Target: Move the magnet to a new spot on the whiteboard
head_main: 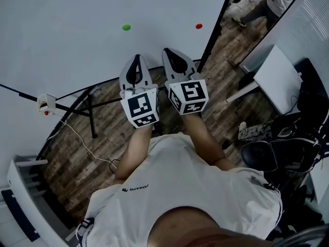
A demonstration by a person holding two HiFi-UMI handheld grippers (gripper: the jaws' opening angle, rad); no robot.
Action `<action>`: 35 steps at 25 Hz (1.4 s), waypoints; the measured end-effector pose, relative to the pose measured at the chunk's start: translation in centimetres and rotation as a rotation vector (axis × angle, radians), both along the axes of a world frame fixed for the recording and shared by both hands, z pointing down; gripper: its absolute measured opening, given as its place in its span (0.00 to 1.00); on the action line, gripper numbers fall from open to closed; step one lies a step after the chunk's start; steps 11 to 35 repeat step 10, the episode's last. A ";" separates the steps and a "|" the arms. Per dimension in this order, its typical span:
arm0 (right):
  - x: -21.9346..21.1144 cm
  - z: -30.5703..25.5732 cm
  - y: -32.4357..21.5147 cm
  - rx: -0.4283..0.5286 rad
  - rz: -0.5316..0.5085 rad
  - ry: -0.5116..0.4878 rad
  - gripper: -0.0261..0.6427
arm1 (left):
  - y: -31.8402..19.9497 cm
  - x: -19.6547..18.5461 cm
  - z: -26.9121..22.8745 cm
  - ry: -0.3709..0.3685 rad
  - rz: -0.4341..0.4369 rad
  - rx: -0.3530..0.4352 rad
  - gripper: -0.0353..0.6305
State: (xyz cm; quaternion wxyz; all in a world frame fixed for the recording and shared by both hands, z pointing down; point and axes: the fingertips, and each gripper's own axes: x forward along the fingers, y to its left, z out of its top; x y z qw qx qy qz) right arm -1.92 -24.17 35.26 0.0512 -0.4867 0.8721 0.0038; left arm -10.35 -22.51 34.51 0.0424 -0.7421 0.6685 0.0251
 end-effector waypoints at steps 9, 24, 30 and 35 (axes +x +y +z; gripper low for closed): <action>0.1 0.3 -0.6 -0.004 -0.001 -0.001 0.06 | -0.6 0.0 0.7 0.010 0.000 -0.016 0.06; 0.2 0.3 -0.7 -0.004 -0.001 -0.001 0.06 | -0.7 0.0 0.7 0.013 -0.001 -0.017 0.06; 0.2 0.3 -0.7 -0.004 -0.001 -0.001 0.06 | -0.7 0.0 0.7 0.013 -0.001 -0.017 0.06; 0.2 0.3 -0.7 -0.004 -0.001 -0.001 0.06 | -0.7 0.0 0.7 0.013 -0.001 -0.017 0.06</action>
